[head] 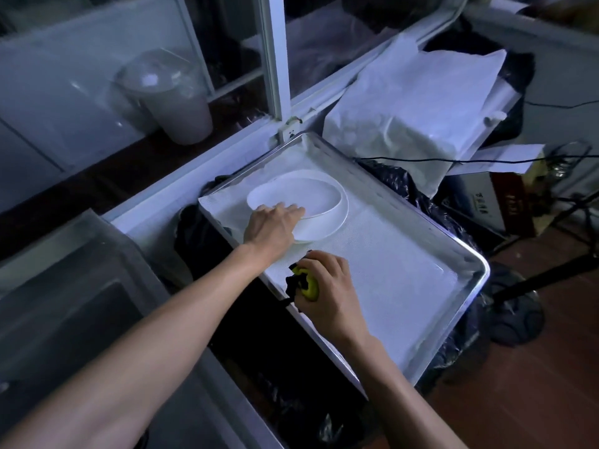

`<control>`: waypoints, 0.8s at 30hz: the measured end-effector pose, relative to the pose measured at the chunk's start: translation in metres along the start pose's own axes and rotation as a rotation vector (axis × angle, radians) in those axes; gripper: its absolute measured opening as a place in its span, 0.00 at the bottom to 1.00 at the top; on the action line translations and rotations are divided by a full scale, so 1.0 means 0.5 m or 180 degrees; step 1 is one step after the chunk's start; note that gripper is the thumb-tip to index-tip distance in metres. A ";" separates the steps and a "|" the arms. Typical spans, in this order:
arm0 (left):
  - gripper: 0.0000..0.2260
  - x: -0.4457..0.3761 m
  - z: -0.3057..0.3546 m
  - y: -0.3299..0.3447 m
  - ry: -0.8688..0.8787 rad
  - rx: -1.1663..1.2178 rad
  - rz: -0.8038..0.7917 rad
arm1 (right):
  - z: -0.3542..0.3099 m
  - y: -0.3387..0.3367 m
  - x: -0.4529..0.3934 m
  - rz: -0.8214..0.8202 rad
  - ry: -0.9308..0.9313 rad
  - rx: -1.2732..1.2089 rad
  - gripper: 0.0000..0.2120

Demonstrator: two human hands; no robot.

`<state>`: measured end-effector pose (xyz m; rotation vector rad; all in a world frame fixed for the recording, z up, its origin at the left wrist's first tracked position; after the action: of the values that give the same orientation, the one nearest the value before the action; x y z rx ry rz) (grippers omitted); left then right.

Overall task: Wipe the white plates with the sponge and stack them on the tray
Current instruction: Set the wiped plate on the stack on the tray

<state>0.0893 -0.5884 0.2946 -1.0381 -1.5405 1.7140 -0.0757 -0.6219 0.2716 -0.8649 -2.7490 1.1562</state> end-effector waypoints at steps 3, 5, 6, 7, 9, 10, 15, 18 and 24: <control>0.19 -0.012 0.017 0.013 0.0116 -0.0276 0.0206 | 0.021 -0.004 0.000 0.0029 0.0074 -0.0052 0.22; 0.22 -0.025 0.018 0.039 0.0239 -0.0293 0.0135 | 0.029 -0.004 0.001 0.0035 0.0088 -0.0074 0.22; 0.24 -0.031 0.016 0.060 0.0278 -0.0302 -0.0074 | 0.031 -0.004 0.001 0.0041 0.0090 -0.0082 0.21; 0.25 -0.034 0.013 0.077 0.0299 -0.0326 -0.0272 | 0.032 -0.004 0.001 0.0045 0.0096 -0.0091 0.21; 0.27 -0.034 0.006 0.103 0.0268 -0.0343 -0.0531 | 0.035 -0.001 0.002 0.0045 0.0112 -0.0110 0.21; 0.29 -0.030 0.005 0.114 0.0270 -0.0336 -0.0631 | 0.036 0.001 0.002 0.0043 0.0123 -0.0128 0.21; 0.35 -0.008 -0.010 0.153 0.0324 -0.0140 -0.0885 | 0.046 0.010 0.008 -0.0013 0.0189 -0.0177 0.21; 0.35 -0.001 -0.017 0.159 0.0383 -0.0008 -0.0877 | 0.050 0.017 0.015 -0.0035 0.0245 -0.0191 0.21; 0.36 0.008 -0.023 0.161 0.0557 0.0146 -0.0974 | 0.048 0.027 0.034 -0.0078 0.0307 -0.0181 0.21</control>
<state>0.1020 -0.5906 0.2141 -0.8541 -1.4562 1.4045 -0.0894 -0.6214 0.2422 -0.8661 -2.7188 1.0090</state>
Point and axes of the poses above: each hand's wrist, its own x-axis away from the middle knuckle, its own y-axis out of the palm, z = x × y, the point moved 5 cm from there along -x, towards the middle knuckle, and after that the axes turned 5 degrees about y, right-handed, at the moved point
